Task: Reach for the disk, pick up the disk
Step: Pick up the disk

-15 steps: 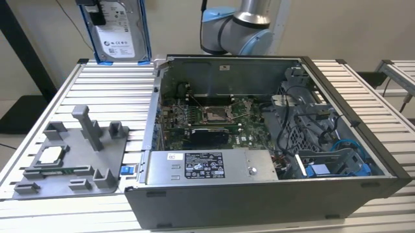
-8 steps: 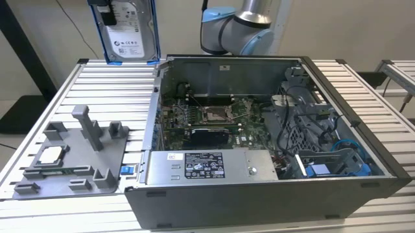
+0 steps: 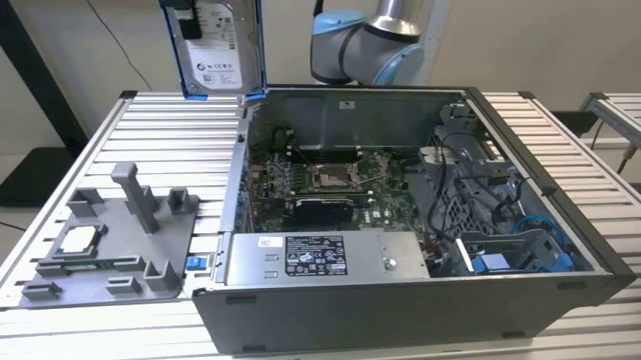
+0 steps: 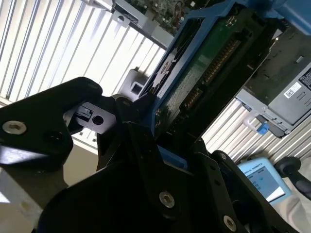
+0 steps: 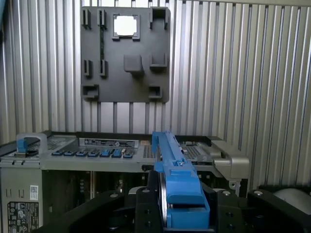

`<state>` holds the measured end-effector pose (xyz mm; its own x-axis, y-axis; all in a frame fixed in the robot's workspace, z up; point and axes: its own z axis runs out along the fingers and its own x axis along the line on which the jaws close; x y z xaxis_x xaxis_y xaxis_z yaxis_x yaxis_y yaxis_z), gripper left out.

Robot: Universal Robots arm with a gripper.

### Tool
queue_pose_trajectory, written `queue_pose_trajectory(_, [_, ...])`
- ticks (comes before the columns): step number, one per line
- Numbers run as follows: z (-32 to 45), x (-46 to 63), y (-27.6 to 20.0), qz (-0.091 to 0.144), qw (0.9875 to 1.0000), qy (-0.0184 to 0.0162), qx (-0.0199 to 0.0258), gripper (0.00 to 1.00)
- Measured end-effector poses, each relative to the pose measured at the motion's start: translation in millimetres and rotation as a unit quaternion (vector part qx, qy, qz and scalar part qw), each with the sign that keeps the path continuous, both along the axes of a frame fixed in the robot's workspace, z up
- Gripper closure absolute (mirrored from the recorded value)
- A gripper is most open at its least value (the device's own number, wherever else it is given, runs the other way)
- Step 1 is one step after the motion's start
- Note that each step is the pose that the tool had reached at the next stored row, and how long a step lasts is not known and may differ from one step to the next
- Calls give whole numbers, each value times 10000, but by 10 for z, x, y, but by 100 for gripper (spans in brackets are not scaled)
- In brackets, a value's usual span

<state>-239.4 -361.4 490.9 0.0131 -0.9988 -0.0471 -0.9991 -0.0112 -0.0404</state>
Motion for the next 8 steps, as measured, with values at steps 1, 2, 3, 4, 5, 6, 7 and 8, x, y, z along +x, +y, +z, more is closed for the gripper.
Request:
queue_pose_trajectory(1, [0,31,0,0,10000,0,0,100])
queue_pose_trajectory(2, [0,62,0,0,10000,0,0,100])
queue_pose_trajectory(3, [0,91,0,0,10000,0,0,100])
queue_pose_trajectory(4, [0,137,0,0,10000,0,0,100])
queue_pose_trajectory(5, [0,169,0,0,10000,-1,0,100])
queue_pose_trajectory(6, [0,198,0,0,10000,0,0,100])
queue_pose_trajectory(7, [0,225,0,0,10000,0,0,100])
queue_pose_trajectory(8, [0,252,0,0,10000,0,0,100])
